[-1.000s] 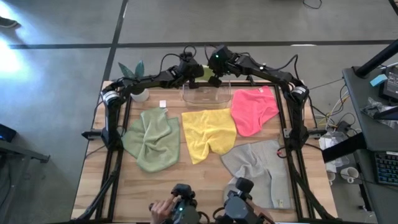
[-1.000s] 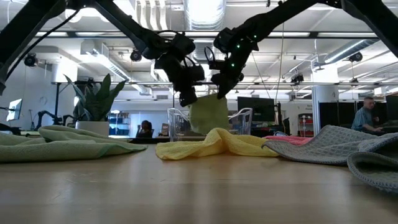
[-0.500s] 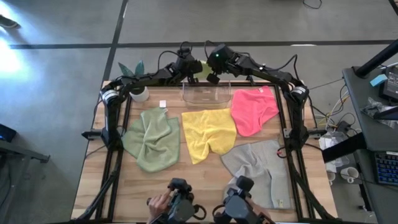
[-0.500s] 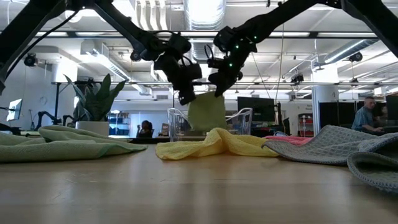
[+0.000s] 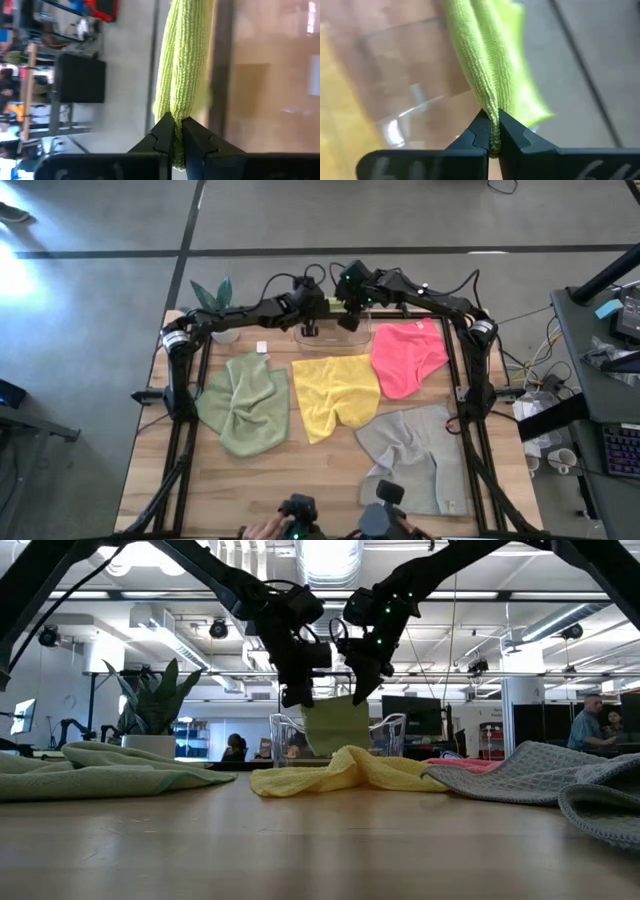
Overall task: Fold microfiber towels
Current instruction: Put the folded green microfiber cloth into the transparent bin
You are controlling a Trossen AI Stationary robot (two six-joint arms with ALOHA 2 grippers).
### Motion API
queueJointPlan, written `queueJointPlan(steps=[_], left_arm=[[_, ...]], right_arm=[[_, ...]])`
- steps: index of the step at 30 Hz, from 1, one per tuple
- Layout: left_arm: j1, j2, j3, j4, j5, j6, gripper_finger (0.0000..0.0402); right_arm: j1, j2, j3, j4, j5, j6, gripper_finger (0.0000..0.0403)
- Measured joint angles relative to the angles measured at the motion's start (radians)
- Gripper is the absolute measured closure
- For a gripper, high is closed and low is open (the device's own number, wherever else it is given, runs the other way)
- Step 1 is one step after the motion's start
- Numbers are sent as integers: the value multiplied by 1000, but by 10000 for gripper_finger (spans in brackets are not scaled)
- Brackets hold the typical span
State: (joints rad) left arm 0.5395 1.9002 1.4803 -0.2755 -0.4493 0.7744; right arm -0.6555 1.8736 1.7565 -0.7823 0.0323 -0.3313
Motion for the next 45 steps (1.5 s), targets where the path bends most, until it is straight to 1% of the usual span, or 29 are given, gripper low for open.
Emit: queueJointPlan(steps=[3,6,10,15,17,20,24,32,37,45], left_arm=[[-19,-7,0,-87,36,-76,394],[-30,-9,-4,-140,95,-167,394],[-31,-8,-23,-144,128,-236,394],[-32,-6,-31,-150,153,-276,394],[-32,-6,-32,-153,196,-321,394],[-31,-6,-37,-169,294,-378,394],[-34,-5,-59,-163,321,-428,394],[-35,-5,-104,-154,366,-432,394],[-35,-5,-106,-161,372,-432,394],[-35,-5,-106,-162,386,-429,394]], right_arm=[[12,0,0,-49,-66,2,394],[24,0,-2,-79,-78,2,394],[27,0,-31,-59,-92,27,394],[28,0,-101,-15,-101,52,394],[28,-2,-127,-3,-107,68,394],[28,-2,-149,-3,-123,83,394],[32,-2,-154,-2,-132,87,394],[43,7,-154,-6,-160,89,394],[52,36,-154,-14,-172,87,394],[60,40,-154,-25,-183,86,393]])
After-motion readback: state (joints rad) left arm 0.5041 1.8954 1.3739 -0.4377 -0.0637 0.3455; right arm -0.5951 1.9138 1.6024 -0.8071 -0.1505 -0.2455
